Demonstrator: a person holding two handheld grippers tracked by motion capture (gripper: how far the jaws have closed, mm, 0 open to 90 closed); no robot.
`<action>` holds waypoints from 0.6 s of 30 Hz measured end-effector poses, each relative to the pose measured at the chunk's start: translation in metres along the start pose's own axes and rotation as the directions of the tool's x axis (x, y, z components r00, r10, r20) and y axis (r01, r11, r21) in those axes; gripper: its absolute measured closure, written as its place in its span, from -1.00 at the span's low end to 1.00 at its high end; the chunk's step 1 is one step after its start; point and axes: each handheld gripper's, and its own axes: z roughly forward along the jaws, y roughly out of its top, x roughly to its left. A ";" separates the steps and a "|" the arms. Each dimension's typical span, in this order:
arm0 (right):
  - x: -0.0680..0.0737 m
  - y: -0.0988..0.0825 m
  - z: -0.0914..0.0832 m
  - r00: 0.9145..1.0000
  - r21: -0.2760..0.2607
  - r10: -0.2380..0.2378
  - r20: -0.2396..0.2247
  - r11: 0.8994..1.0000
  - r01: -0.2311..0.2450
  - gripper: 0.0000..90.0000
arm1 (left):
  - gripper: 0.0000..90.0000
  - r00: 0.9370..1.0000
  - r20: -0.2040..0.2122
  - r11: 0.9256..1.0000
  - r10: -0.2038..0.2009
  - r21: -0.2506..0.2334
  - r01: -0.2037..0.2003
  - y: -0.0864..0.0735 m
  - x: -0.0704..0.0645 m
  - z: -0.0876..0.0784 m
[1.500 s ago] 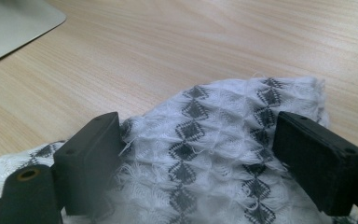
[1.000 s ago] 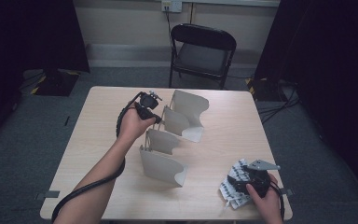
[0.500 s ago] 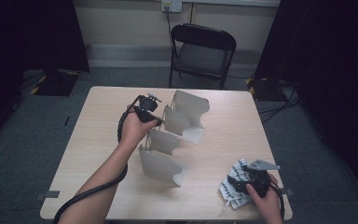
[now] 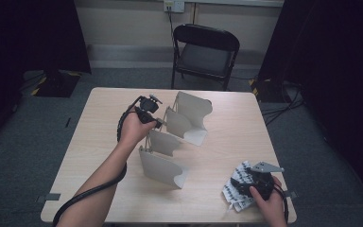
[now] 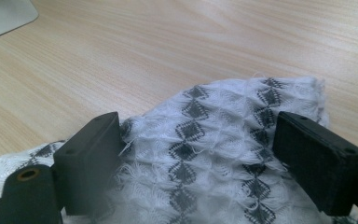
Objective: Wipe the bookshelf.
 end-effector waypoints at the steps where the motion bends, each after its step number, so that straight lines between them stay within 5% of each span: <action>1: 0.000 0.000 0.000 1.000 0.000 0.000 0.000 1.000 0.000 -0.67 | 0.89 1.000 0.002 1.000 0.004 0.001 -0.004 0.000 0.002 0.000; 9: 0.000 0.000 0.000 1.000 0.000 0.000 0.000 1.000 0.000 -0.67 | 0.90 1.000 -0.001 1.000 -0.012 -0.017 0.012 0.002 0.013 0.001; 18: 0.000 0.000 0.000 1.000 0.000 0.000 0.001 1.000 0.000 -0.67 | 0.78 1.000 -0.019 0.999 -0.008 -0.041 0.007 0.001 0.007 0.001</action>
